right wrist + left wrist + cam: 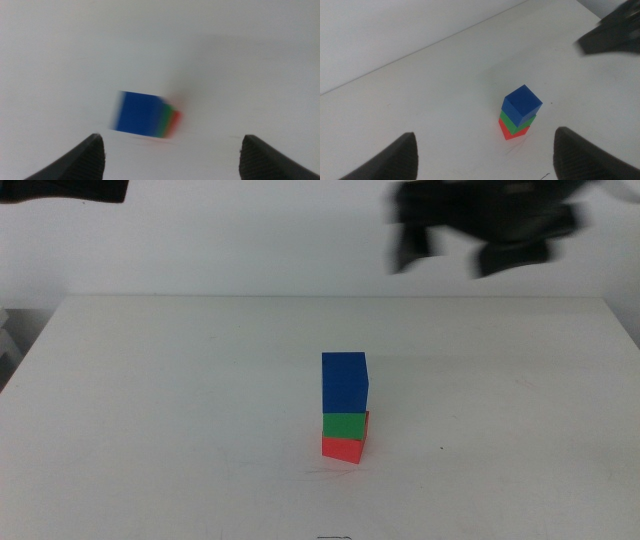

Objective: Stack red cubes first, then green, then blue cubes in a specific spot.

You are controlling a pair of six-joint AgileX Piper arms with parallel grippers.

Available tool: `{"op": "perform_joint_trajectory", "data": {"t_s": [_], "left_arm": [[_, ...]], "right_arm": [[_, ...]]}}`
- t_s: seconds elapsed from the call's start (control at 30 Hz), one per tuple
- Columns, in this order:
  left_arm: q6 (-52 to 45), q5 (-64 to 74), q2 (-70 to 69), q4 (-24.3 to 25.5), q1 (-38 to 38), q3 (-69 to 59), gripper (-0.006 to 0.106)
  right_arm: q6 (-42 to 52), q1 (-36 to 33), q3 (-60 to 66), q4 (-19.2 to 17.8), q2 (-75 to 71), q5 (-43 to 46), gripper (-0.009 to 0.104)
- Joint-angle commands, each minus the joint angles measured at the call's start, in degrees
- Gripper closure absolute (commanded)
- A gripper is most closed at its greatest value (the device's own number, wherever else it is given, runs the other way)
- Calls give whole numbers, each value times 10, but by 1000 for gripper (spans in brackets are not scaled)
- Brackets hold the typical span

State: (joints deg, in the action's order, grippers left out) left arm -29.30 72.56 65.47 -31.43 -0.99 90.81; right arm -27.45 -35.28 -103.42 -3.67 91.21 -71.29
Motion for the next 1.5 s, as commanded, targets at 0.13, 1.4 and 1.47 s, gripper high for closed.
{"op": "perform_joint_trajectory", "data": {"t_s": [0.13, 1.4, 1.47], "left_arm": [[5, 23, -8, -21, -1, 15, 9], [338, -432, -373, 303, -1, -410, 9], [338, -435, -382, 301, -1, -424, 9]], "right_arm": [[141, 129, 120, 22, -161, 47, 20], [302, 317, 294, 131, -334, 180, 20], [302, 317, 294, 131, -334, 180, 20]]}}
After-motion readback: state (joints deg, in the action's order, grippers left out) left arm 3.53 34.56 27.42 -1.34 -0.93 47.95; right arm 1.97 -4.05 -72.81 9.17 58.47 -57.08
